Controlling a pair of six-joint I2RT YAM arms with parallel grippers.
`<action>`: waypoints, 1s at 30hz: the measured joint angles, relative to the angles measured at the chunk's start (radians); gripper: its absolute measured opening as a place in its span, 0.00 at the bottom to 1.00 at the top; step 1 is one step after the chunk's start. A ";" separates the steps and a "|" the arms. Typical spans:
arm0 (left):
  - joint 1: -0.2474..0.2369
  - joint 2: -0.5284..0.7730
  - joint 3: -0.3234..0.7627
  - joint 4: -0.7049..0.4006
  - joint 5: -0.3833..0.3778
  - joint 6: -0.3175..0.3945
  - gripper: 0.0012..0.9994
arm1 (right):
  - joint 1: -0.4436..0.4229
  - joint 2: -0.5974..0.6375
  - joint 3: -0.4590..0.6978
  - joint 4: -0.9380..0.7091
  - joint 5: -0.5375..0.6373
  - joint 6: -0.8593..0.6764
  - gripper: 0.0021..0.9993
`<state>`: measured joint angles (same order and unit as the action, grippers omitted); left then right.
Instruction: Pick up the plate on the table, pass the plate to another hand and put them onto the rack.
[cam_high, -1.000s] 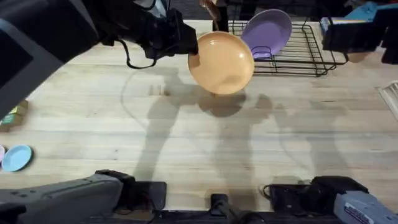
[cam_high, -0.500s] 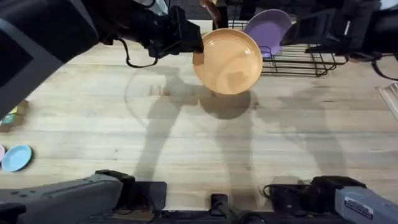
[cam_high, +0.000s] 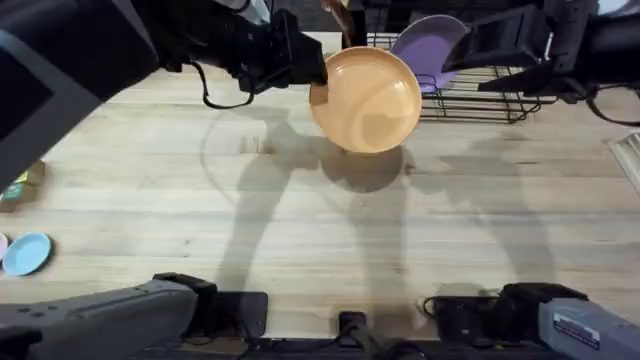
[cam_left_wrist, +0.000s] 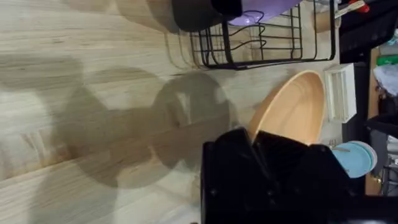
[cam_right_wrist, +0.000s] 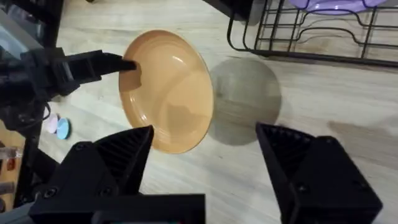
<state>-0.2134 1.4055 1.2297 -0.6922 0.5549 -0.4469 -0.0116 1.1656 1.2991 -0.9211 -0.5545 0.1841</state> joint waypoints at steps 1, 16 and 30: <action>0.000 0.000 0.000 0.000 0.000 0.000 0.04 | 0.000 0.000 0.000 0.000 0.000 0.000 1.00; 0.000 0.000 0.000 0.014 0.000 0.002 0.04 | 0.063 0.109 0.000 0.016 -0.001 0.003 1.00; 0.000 0.000 0.000 0.017 0.002 0.003 0.04 | 0.090 0.249 0.000 0.093 -0.001 0.003 1.00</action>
<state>-0.2134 1.4053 1.2297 -0.6754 0.5571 -0.4438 0.0784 1.4144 1.2991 -0.8280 -0.5556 0.1875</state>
